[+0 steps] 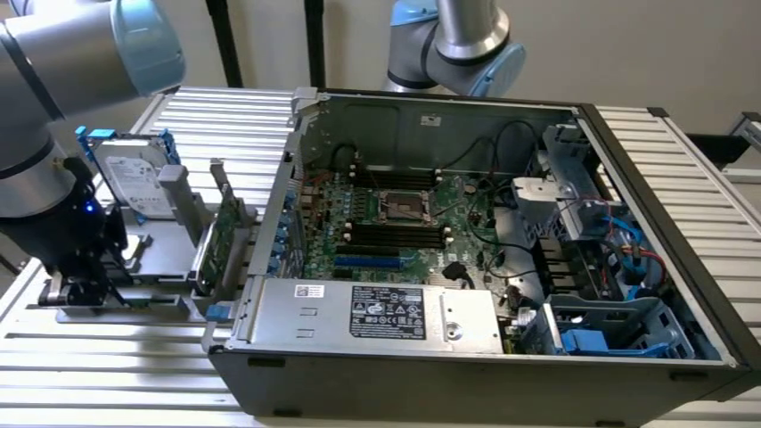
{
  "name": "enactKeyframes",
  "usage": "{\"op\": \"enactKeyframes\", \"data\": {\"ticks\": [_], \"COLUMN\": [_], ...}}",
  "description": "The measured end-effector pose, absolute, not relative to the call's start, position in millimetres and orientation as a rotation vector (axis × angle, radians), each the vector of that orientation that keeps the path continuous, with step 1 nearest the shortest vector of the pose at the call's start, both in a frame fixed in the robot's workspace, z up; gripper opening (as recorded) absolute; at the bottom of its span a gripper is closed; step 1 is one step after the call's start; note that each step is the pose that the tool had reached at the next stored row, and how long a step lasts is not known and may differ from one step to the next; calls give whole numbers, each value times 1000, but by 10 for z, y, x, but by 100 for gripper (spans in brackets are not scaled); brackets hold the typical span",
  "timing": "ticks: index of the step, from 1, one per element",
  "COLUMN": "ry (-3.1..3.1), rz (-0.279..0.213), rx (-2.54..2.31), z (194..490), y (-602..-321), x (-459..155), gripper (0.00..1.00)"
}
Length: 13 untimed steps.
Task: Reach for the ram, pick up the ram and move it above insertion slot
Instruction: 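Pick up the ram and move it above insertion slot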
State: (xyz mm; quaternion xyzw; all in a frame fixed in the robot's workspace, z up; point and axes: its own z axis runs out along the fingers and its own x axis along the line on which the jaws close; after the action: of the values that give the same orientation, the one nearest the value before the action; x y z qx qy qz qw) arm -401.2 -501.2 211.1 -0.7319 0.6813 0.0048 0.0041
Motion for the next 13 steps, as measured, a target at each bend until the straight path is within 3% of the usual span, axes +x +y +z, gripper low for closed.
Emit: {"op": "enactKeyframes", "data": {"ticks": [13], "ry": [2133], "rz": [15], "rx": [-2295], "z": [2022], "y": [-5034], "x": [-3968], "gripper": [36]}}
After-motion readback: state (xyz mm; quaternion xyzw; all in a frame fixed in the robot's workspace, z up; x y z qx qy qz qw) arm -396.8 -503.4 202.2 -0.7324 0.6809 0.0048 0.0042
